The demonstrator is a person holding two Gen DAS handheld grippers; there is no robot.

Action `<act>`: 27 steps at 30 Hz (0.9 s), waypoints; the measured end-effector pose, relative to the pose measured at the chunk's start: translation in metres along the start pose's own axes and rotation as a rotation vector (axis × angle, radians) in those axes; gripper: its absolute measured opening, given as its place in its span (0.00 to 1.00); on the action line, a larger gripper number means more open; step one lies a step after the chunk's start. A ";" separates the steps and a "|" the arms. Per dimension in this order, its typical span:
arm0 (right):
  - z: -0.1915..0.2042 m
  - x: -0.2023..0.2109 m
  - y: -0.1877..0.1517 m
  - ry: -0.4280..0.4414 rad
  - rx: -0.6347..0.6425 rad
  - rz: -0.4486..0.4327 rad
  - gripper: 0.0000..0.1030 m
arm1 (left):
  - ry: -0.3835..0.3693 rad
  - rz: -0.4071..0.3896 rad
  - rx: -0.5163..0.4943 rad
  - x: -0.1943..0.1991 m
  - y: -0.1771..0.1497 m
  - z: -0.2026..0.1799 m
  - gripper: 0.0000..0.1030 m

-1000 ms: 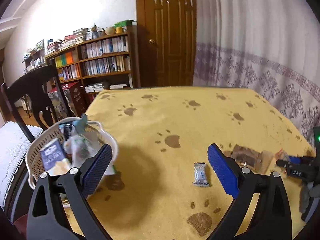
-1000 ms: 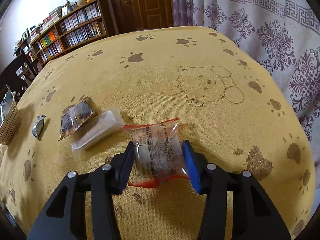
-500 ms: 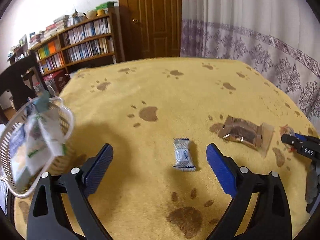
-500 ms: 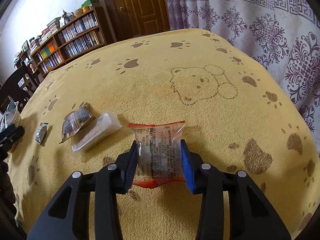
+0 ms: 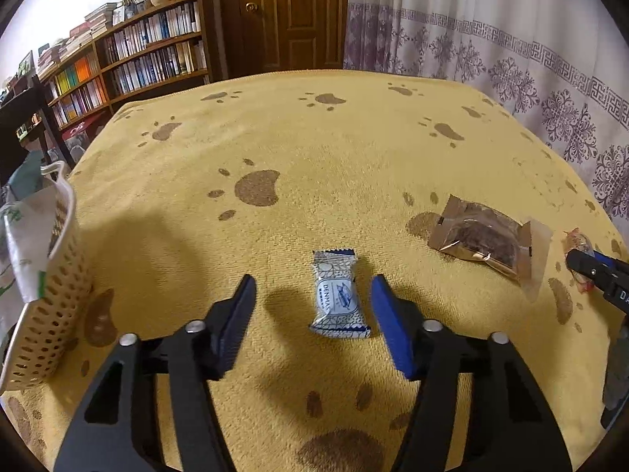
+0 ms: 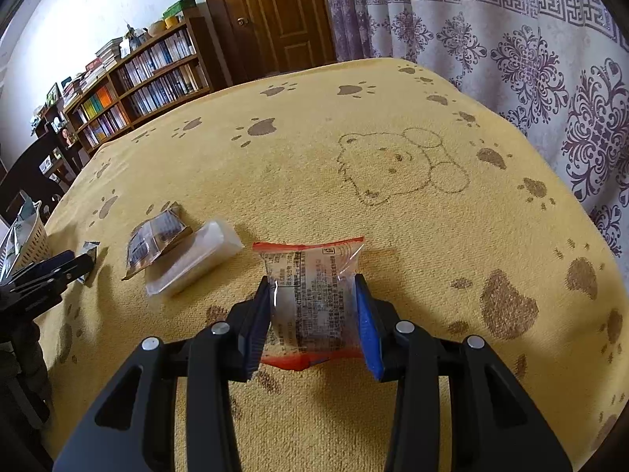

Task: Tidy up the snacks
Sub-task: 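Grasp the small silver wrapped snack with the left tool while right tool holds the red-edged packet, then carry the silver snack into the white basket with the left tool and release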

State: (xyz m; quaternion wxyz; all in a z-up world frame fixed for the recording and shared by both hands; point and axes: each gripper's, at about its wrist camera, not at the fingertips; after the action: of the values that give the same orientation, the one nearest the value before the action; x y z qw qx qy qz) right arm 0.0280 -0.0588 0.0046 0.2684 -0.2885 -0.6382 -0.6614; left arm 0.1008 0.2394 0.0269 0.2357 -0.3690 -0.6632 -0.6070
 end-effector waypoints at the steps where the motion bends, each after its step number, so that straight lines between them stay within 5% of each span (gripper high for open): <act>1: 0.000 0.000 0.000 0.001 0.001 0.000 0.40 | 0.002 0.008 0.005 -0.004 0.000 0.000 0.48; 6: 0.000 0.000 0.000 0.001 0.001 -0.001 0.40 | -0.010 -0.001 0.031 -0.003 0.002 0.006 0.22; 27: -0.001 0.002 -0.001 0.009 -0.008 -0.011 0.40 | -0.029 -0.195 0.094 0.073 0.022 0.030 0.20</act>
State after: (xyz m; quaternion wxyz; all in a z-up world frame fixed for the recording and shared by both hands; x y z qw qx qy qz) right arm 0.0257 -0.0600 0.0056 0.2663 -0.2831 -0.6361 -0.6665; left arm 0.0770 0.2830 0.0919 0.1829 -0.3000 -0.7270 -0.5899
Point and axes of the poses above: each gripper's, at about its wrist camera, not at the fingertips, and x roughly against the way its jaws point, z to its left, y to its top, and after that the axes turned 14 degrees about x, right-handed
